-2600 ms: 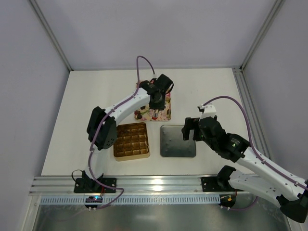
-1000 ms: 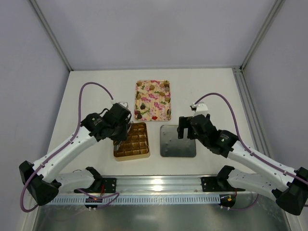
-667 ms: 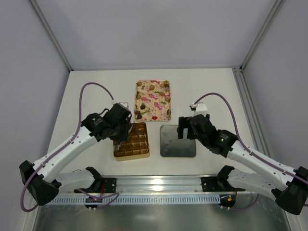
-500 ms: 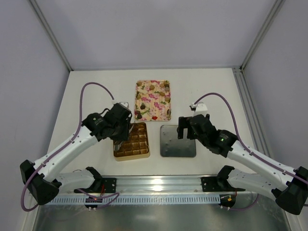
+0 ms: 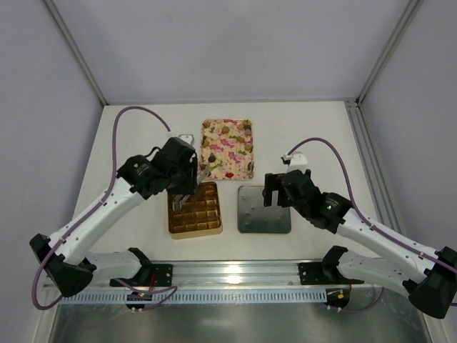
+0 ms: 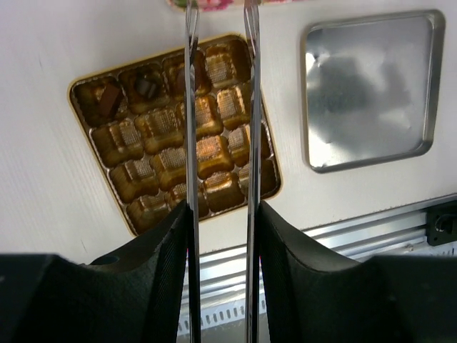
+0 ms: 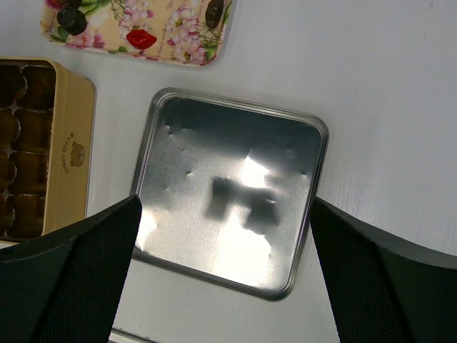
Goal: Pack the chocolate
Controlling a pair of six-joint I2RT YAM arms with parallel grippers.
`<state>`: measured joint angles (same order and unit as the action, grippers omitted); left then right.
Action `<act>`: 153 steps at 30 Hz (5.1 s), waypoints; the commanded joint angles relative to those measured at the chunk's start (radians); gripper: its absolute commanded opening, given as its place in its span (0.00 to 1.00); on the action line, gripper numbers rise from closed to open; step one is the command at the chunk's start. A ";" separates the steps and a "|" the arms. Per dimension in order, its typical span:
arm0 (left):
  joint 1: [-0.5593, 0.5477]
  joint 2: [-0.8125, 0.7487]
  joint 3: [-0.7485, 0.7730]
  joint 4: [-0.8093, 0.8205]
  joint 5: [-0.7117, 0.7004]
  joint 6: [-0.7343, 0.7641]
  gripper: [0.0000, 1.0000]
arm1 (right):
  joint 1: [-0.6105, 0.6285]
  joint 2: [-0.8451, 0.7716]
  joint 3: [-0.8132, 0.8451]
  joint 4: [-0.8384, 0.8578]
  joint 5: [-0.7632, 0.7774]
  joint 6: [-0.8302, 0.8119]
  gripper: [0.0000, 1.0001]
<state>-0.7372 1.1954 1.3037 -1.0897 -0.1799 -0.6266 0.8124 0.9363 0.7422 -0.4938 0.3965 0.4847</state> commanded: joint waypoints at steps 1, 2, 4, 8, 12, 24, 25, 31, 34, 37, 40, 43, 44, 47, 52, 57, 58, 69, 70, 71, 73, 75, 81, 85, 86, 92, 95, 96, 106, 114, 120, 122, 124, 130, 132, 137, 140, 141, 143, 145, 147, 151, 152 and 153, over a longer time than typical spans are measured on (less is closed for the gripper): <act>0.005 0.079 0.103 0.013 -0.016 0.037 0.41 | -0.004 -0.010 0.026 0.023 0.007 -0.003 1.00; 0.005 0.101 0.121 0.016 -0.026 0.056 0.42 | -0.005 -0.011 0.029 0.021 0.007 -0.005 1.00; 0.015 0.166 0.173 0.027 -0.035 0.073 0.43 | -0.004 -0.010 0.031 0.018 0.005 -0.008 1.00; 0.048 0.272 0.249 0.053 -0.049 0.099 0.44 | -0.005 -0.011 0.036 0.020 -0.004 -0.009 1.00; 0.091 0.378 0.334 0.076 -0.059 0.133 0.44 | -0.005 -0.010 0.036 0.021 -0.011 -0.017 1.00; 0.200 0.639 0.482 0.154 -0.049 0.202 0.43 | -0.009 -0.008 0.034 0.031 -0.030 -0.034 1.00; 0.203 0.650 0.489 0.163 -0.046 0.208 0.43 | -0.009 -0.008 0.034 0.031 -0.031 -0.034 1.00; 0.228 0.725 0.526 0.178 -0.038 0.223 0.41 | -0.013 -0.002 0.029 0.037 -0.033 -0.040 1.00; 0.233 0.748 0.531 0.185 -0.039 0.228 0.40 | -0.019 -0.001 0.026 0.040 -0.033 -0.049 1.00; 0.237 0.767 0.537 0.191 -0.035 0.231 0.40 | -0.024 0.001 0.023 0.043 -0.033 -0.054 1.00; 0.239 0.779 0.542 0.197 -0.032 0.232 0.40 | -0.030 0.002 0.022 0.047 -0.034 -0.057 1.00; 0.240 0.799 0.552 0.195 -0.029 0.232 0.40 | -0.033 0.009 0.020 0.049 -0.038 -0.060 0.99; 0.240 0.803 0.555 0.197 -0.029 0.232 0.40 | -0.033 0.010 0.020 0.049 -0.036 -0.060 1.00; 0.242 0.813 0.560 0.198 -0.029 0.231 0.40 | -0.038 0.015 0.017 0.052 -0.039 -0.063 1.00; 0.243 0.828 0.566 0.191 -0.030 0.229 0.36 | -0.042 0.021 0.016 0.058 -0.044 -0.064 1.00; 0.243 0.831 0.554 0.188 -0.030 0.225 0.33 | -0.048 0.027 0.013 0.061 -0.050 -0.067 1.00; 0.242 0.831 0.554 0.188 -0.029 0.225 0.32 | -0.048 0.029 0.013 0.061 -0.050 -0.067 1.00; 0.243 0.785 0.583 0.157 -0.026 0.226 0.27 | -0.050 0.021 0.022 0.054 -0.051 -0.067 1.00; 0.243 0.771 0.591 0.146 -0.023 0.225 0.26 | -0.050 0.021 0.022 0.054 -0.048 -0.069 1.00; 0.243 0.764 0.594 0.139 -0.018 0.223 0.26 | -0.050 0.021 0.022 0.054 -0.047 -0.069 1.00; 0.245 0.748 0.597 0.129 -0.012 0.216 0.26 | -0.051 0.022 0.022 0.054 -0.048 -0.070 1.00; 0.243 0.728 0.595 0.116 -0.004 0.212 0.25 | -0.053 0.024 0.019 0.054 -0.050 -0.069 1.00; 0.243 0.647 0.528 0.103 0.017 0.199 0.24 | -0.058 0.022 0.008 0.060 -0.048 -0.061 1.00; 0.242 0.568 0.467 0.105 0.060 0.182 0.24 | -0.056 0.019 0.003 0.060 -0.050 -0.058 1.00; 0.242 0.552 0.451 0.102 0.066 0.177 0.24 | -0.059 0.016 0.003 0.060 -0.053 -0.058 1.00; 0.229 0.394 0.326 0.090 0.094 0.177 0.25 | -0.059 0.007 -0.003 0.052 -0.048 -0.055 1.00; 0.220 0.314 0.250 0.079 0.118 0.177 0.25 | -0.061 0.001 -0.007 0.050 -0.047 -0.054 1.00; 0.214 0.293 0.220 0.077 0.119 0.177 0.25 | -0.061 -0.004 -0.009 0.047 -0.045 -0.052 1.00; 0.139 0.087 0.074 0.033 0.152 0.136 0.25 | -0.062 -0.007 -0.017 0.044 -0.051 -0.038 1.00; 0.064 0.013 -0.018 0.040 0.152 0.090 0.26 | -0.062 -0.001 -0.024 0.046 -0.051 -0.029 1.00; 0.025 -0.006 -0.083 0.066 0.135 0.073 0.27 | -0.062 -0.001 -0.030 0.043 -0.050 -0.026 1.00; 0.018 -0.005 -0.096 0.079 0.134 0.067 0.27 | -0.061 -0.001 -0.032 0.041 -0.051 -0.024 1.00; 0.010 0.000 -0.103 0.085 0.131 0.065 0.27 | -0.062 -0.001 -0.032 0.040 -0.050 -0.026 1.00; 0.001 0.013 -0.110 0.105 0.117 0.062 0.29 | -0.064 -0.002 -0.035 0.041 -0.050 -0.023 1.00; -0.001 0.018 -0.112 0.105 0.109 0.064 0.30 | -0.062 -0.001 -0.037 0.041 -0.051 -0.024 1.00; -0.001 0.027 -0.109 0.105 0.092 0.064 0.32 | -0.062 -0.002 -0.038 0.041 -0.050 -0.024 1.00; -0.002 0.035 -0.109 0.105 0.092 0.065 0.35 | -0.062 -0.002 -0.037 0.040 -0.050 -0.028 1.00; -0.002 0.035 -0.109 0.106 0.091 0.065 0.35 | -0.062 -0.002 -0.037 0.040 -0.048 -0.026 1.00; -0.002 0.038 -0.106 0.106 0.089 0.067 0.36 | -0.062 -0.002 -0.038 0.040 -0.048 -0.029 1.00; -0.002 0.039 -0.101 0.103 0.086 0.070 0.37 | -0.062 -0.001 -0.037 0.043 -0.048 -0.029 1.00; -0.002 0.041 -0.096 0.100 0.080 0.071 0.37 | -0.062 -0.001 -0.037 0.043 -0.047 -0.029 1.00; -0.001 0.044 -0.037 0.076 0.076 0.080 0.38 | -0.062 -0.002 -0.033 0.040 -0.045 -0.031 1.00; -0.001 0.049 -0.017 0.067 0.076 0.082 0.38 | -0.062 -0.005 -0.029 0.035 -0.042 -0.029 1.00; -0.002 0.056 0.002 0.062 0.082 0.084 0.38 | -0.062 -0.005 -0.026 0.034 -0.036 -0.031 1.00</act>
<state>-0.7338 1.2423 1.2140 -1.0386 -0.0860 -0.5491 0.7525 0.9470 0.7063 -0.4725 0.3447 0.4507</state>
